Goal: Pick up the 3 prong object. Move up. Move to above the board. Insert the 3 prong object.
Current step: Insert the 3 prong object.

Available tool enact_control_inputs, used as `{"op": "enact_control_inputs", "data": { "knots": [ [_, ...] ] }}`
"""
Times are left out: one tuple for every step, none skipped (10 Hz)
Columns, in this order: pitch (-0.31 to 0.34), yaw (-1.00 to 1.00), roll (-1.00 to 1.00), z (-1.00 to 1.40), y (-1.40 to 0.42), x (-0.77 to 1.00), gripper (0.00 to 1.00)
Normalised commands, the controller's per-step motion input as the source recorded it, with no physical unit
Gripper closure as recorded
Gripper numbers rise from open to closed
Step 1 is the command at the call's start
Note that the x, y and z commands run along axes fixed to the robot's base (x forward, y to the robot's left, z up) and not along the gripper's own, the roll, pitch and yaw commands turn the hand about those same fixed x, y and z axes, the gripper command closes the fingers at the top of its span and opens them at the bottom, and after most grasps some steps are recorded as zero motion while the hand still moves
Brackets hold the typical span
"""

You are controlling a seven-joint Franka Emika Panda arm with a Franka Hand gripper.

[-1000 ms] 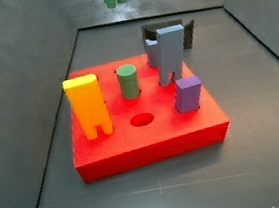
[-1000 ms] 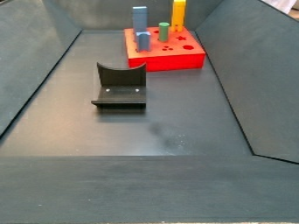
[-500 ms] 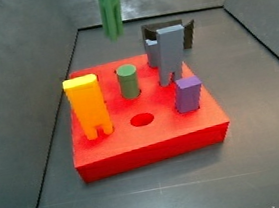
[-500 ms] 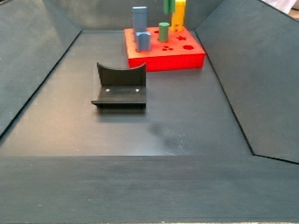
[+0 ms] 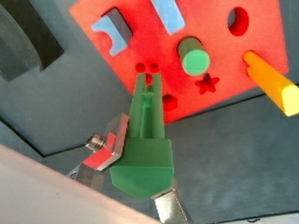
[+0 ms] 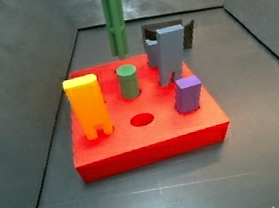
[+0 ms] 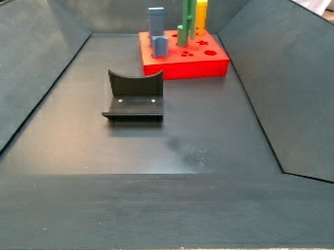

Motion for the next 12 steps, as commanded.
{"op": "enact_control_inputs", "data": {
  "knots": [
    [0.0, -0.09, 0.0, -0.37, 0.0, 0.44, 1.0],
    [0.0, -0.11, 0.0, -0.33, 0.11, 0.07, 1.0],
    [0.0, 0.0, 0.07, -0.27, 0.11, 0.0, 1.0],
    [0.0, 0.0, 0.0, -0.21, 0.14, -0.13, 1.0],
    [-0.093, -0.06, -0.11, -0.2, 0.1, -0.27, 1.0],
    [-0.129, -0.07, -0.15, -0.23, 0.01, -0.19, 1.0],
    [-0.134, -0.05, -0.14, -0.25, 0.0, -0.12, 1.0],
    [-0.117, -0.03, -0.16, -0.25, 0.0, 0.0, 1.0],
    [-0.109, -0.01, -0.14, -0.27, 0.02, 0.0, 1.0],
    [-0.107, -0.01, -0.11, -0.36, 0.03, 0.0, 1.0],
    [-0.083, -0.09, 0.0, -0.57, 0.04, -0.04, 1.0],
    [-0.011, -0.21, 0.0, -0.44, 0.07, -0.18, 1.0]
  ]
}}
